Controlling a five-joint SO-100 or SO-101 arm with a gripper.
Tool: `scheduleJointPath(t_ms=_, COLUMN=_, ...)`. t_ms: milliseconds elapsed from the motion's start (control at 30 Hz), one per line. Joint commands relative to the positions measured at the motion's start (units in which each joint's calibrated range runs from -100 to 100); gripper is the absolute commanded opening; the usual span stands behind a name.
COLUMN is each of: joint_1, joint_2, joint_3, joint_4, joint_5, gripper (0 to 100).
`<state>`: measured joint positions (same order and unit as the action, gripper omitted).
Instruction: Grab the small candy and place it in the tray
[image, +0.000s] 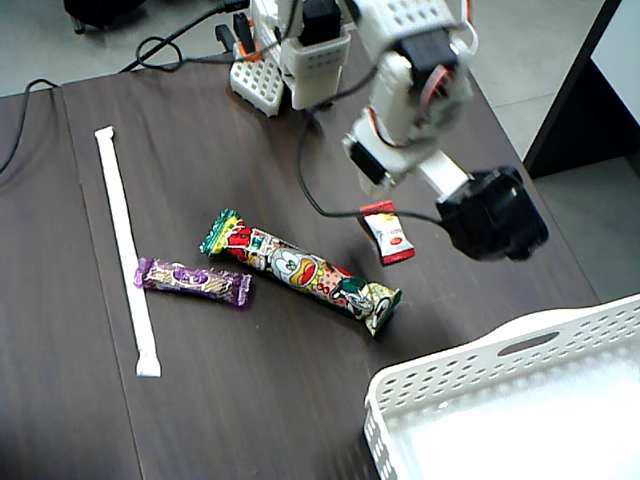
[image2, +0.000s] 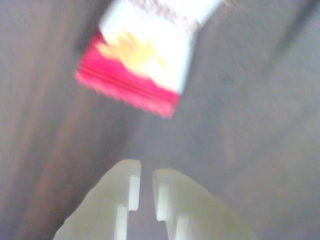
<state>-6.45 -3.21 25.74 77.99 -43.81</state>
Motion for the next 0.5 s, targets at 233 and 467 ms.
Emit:
scheduleJointPath(t_ms=233, joint_1=-1.2, joint_2=2.8, joint_3=-9.3, joint_4=-2.1, joint_5=-4.3, gripper=4)
scheduleJointPath(t_ms=467, joint_1=-2.8, joint_2=2.8, joint_3=-4.9, joint_4=-4.6, joint_5=-4.4, gripper=26)
